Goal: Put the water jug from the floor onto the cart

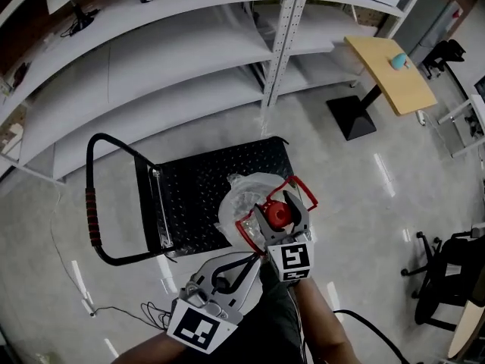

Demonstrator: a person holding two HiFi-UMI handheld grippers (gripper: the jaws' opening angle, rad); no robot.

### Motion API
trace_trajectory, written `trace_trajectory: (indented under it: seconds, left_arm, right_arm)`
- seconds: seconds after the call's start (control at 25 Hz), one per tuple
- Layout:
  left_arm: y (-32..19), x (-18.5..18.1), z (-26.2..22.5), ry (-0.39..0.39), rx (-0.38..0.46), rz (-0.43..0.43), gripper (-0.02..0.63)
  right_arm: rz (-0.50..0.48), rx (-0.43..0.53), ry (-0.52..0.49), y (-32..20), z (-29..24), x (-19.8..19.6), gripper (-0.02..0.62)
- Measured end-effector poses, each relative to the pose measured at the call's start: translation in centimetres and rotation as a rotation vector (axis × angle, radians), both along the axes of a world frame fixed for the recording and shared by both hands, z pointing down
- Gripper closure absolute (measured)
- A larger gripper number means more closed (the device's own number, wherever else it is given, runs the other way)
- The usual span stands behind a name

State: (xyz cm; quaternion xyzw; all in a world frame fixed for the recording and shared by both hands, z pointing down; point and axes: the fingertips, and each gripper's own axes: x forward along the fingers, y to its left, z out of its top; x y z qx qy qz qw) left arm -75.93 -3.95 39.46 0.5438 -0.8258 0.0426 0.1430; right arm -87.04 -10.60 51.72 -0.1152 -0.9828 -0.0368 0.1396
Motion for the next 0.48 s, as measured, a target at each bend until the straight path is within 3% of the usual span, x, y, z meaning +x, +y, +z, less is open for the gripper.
trace_trajectory:
  seconds: [0.2, 0.48]
  left_arm:
    - [0.2, -4.4, 10.0, 0.038, -0.019, -0.063, 0.601]
    - [2.1, -7.7, 18.4, 0.074, -0.057, -0.158, 0.601]
  right_arm:
    - [-0.057, 0.001, 0.002, 1.4, 10.9, -7.1, 0.301]
    - [-0.12, 0.015, 0.03, 3.6, 20.8, -11.9, 0.301]
